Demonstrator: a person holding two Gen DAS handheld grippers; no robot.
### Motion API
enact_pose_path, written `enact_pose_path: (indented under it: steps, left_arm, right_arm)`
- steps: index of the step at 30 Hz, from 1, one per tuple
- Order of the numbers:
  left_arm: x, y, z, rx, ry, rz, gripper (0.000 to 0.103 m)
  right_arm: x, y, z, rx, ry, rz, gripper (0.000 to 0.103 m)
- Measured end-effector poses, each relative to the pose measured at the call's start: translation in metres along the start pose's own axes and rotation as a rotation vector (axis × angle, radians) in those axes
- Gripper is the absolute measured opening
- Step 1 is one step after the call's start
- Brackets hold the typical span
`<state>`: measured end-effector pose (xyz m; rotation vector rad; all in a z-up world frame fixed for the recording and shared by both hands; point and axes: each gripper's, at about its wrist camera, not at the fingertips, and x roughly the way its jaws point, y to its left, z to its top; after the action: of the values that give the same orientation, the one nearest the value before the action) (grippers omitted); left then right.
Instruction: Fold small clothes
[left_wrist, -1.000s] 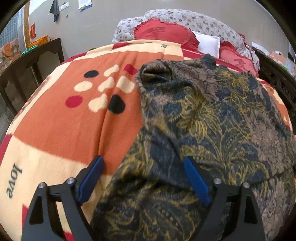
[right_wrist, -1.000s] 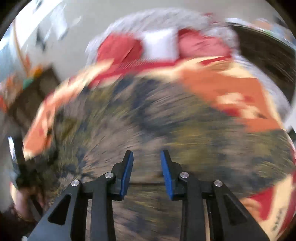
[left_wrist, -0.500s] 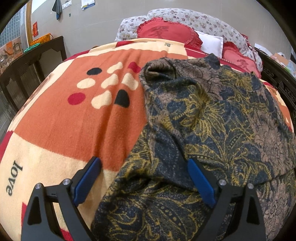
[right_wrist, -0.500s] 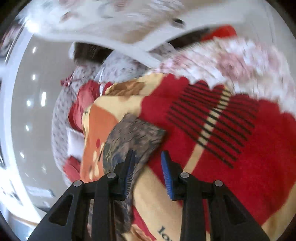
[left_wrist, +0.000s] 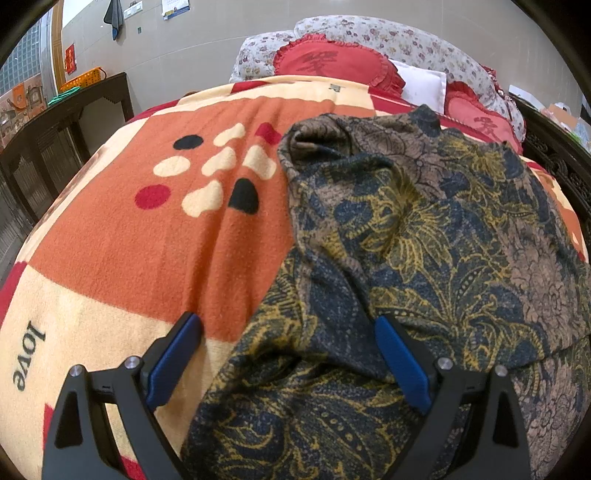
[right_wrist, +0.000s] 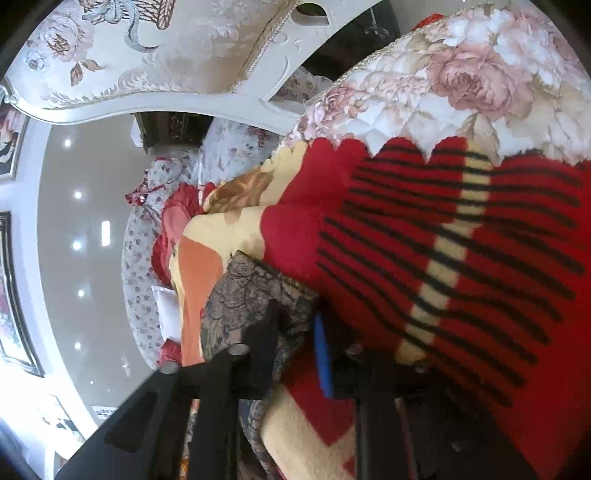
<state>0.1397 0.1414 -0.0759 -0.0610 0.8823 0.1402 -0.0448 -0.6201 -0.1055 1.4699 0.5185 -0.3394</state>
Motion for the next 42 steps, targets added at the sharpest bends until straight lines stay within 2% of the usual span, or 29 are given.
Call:
enact_pose_path:
  steps: [2,4,8,10,13,14,15,17,19,21,22,23,24,26,31,35,36,38,40,42]
  left_arm:
    - [0.000,0.000,0.000,-0.001,0.000,-0.001,0.098]
    - [0.000,0.000,0.000,-0.001,0.001,0.000,0.098]
    - [0.001,0.001,0.001,-0.007,0.000,-0.007,0.098]
    - [-0.001,0.002,0.002,-0.009,-0.008,-0.011,0.097]
    - [-0.016,0.003,0.006,-0.007,-0.052,-0.032,0.092]
    - [-0.027,0.003,0.009,-0.011,-0.086,-0.039,0.092]
    - [-0.040,0.003,0.013,-0.017,-0.128,-0.058,0.092]
    - [-0.067,-0.004,0.025,-0.019,-0.207,-0.128,0.092]
    - [-0.076,-0.016,0.037,0.004,-0.214,-0.206,0.095]
    - [-0.070,-0.037,0.050,0.040,-0.142,-0.348,0.095]
    - [-0.061,-0.050,0.055,0.053,-0.076,-0.426,0.095]
    - [-0.053,-0.059,0.057,0.060,-0.024,-0.473,0.095]
    - [-0.039,-0.075,0.059,0.072,0.070,-0.541,0.095]
    - [-0.018,-0.104,0.057,0.092,0.204,-0.641,0.091]
    - [-0.002,-0.150,0.050,0.119,0.284,-0.740,0.089]
    - [0.013,-0.167,0.054,0.085,0.334,-0.751,0.088]
    - [0.014,-0.167,0.056,0.078,0.336,-0.755,0.084]
    - [0.018,-0.168,0.058,0.057,0.360,-0.779,0.070]
    - [0.021,-0.169,0.060,0.043,0.379,-0.774,0.038]
    - [0.024,-0.170,0.061,0.035,0.383,-0.737,0.028]
  right_arm:
    - [-0.010,0.018,-0.003,-0.060,-0.050,0.012,0.010]
    - [-0.020,0.047,-0.011,-0.148,-0.071,0.081,0.009]
    - [-0.023,0.128,-0.057,-0.408,-0.012,0.225,0.009]
    - [-0.012,0.172,-0.102,-0.533,0.070,0.313,0.009]
    - [0.014,0.214,-0.174,-0.673,0.198,0.390,0.009]
    - [0.020,0.220,-0.191,-0.705,0.224,0.398,0.009]
    - [0.034,0.230,-0.226,-0.779,0.270,0.399,0.009]
    - [0.053,0.235,-0.266,-0.859,0.321,0.381,0.009]
    - [0.079,0.227,-0.313,-0.935,0.390,0.334,0.009]
    - [0.096,0.215,-0.343,-0.994,0.420,0.275,0.009]
    - [0.105,0.207,-0.359,-1.029,0.437,0.239,0.009]
    - [0.110,0.203,-0.366,-1.054,0.442,0.215,0.009]
    - [0.115,0.195,-0.380,-1.099,0.448,0.182,0.009]
    - [0.119,0.186,-0.398,-1.172,0.446,0.139,0.009]
    - [0.110,0.189,-0.406,-1.245,0.414,0.147,0.009]
    - [0.103,0.187,-0.417,-1.320,0.408,0.155,0.009]
    - [0.100,0.187,-0.420,-1.340,0.398,0.157,0.009]
    - [0.096,0.188,-0.425,-1.369,0.387,0.157,0.009]
    - [0.095,0.188,-0.428,-1.387,0.377,0.148,0.009]
    - [0.094,0.188,-0.431,-1.402,0.375,0.150,0.009]
